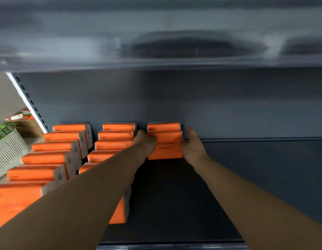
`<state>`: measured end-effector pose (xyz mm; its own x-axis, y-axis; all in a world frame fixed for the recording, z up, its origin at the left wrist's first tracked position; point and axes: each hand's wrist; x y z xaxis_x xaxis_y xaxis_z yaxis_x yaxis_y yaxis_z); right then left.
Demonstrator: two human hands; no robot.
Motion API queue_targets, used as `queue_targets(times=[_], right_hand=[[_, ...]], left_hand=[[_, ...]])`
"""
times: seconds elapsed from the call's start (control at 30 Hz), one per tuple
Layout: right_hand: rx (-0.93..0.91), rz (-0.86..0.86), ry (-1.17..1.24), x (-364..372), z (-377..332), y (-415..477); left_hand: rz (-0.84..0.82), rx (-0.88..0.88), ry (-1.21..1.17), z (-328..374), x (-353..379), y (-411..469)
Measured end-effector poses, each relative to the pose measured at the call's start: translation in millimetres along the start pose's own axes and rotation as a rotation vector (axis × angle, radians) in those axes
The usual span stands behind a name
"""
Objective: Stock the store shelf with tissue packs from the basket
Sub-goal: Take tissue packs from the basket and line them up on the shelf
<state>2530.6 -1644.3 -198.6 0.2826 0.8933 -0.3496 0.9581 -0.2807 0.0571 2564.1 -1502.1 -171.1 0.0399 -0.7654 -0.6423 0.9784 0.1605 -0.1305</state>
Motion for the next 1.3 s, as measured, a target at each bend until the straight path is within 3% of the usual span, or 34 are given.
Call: queue_targets(times=[0.1, 0.2, 0.33, 0.5, 0.63, 1.03, 1.3], right_hand=[[-0.06, -0.001, -0.053, -7, -8, -7], [-0.181, 0.005, -0.302, -13, -15, -22], [-0.24, -0.022, -0.576, -18, -28, -45], [-0.282, -0.022, -0.746, -22, -47, -71], [-0.26, -0.029, -0.778, -22, -61, -94], [-0.345, -0.042, -0.961, -8, -56, -173], [-0.363, -0.142, -0.975, 12, -32, -233]], left_hand=[[-0.006, 0.06, -0.006, 5, -4, -13], [-0.01, 0.185, 0.073, 8, -10, -29], [0.03, 0.388, 0.269, 8, -25, -50], [0.056, 0.56, 0.634, 3, -49, -74], [0.057, 0.604, 0.791, -5, -64, -102], [0.187, 0.675, 0.864, -69, -85, -174], [0.151, 0.648, 0.848, -130, -81, -221]])
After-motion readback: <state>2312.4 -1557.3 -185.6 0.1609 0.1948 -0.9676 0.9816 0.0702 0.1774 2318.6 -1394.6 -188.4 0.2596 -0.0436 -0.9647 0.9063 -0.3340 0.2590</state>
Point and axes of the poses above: each hand's wrist, its own y-axis towards the middle knuckle, its own x-axis out of the palm, z = x × y, and after that the axes turned 4 degrees about z, right-handed
